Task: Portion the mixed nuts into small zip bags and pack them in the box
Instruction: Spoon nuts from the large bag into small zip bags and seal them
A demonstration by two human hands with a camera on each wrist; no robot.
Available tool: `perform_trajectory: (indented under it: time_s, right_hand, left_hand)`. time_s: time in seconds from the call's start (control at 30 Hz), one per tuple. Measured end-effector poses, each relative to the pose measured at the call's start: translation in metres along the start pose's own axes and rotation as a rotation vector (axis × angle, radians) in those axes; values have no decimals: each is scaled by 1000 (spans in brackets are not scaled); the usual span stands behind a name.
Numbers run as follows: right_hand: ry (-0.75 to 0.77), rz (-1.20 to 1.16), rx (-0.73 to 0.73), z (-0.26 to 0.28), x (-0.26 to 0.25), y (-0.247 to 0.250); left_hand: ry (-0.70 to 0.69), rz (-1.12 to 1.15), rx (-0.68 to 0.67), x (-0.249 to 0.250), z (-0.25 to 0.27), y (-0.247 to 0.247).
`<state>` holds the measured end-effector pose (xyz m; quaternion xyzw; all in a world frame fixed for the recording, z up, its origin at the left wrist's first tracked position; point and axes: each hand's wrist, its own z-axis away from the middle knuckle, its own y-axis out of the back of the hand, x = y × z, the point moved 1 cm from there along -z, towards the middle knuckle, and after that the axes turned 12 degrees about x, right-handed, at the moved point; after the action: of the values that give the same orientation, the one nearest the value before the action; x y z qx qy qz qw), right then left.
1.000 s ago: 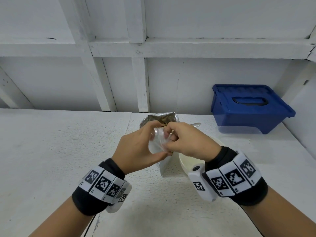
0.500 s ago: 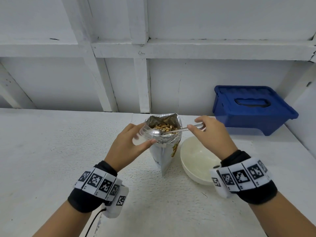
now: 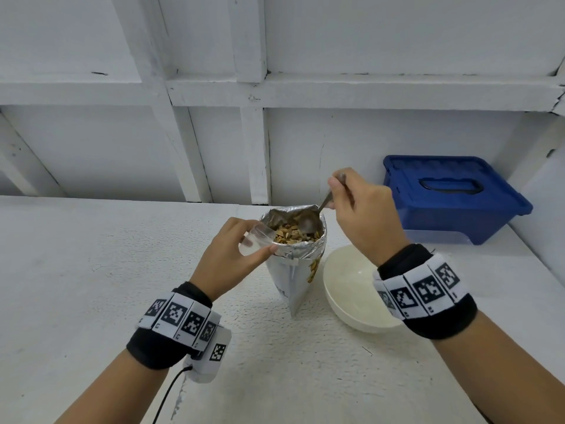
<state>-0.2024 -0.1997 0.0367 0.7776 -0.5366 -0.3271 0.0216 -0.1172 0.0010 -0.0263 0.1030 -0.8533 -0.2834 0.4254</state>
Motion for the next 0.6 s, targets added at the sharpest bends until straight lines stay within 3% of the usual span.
perform_trajectory:
  time_s: [0.13, 0.2, 0.4, 0.6]
  right_hand:
    - [134, 40, -50, 5, 4, -8]
    - [86, 48, -81, 13, 8, -16]
    - [-459, -70, -137, 29, 23, -31]
    - [-758, -232, -3, 26, 26, -23]
  left_hand:
    - [-5, 33, -19, 2, -3, 0]
    - [-19, 48, -26, 3, -4, -1]
    - [2, 62, -25, 0, -4, -1]
    - [45, 74, -56, 0, -5, 0]
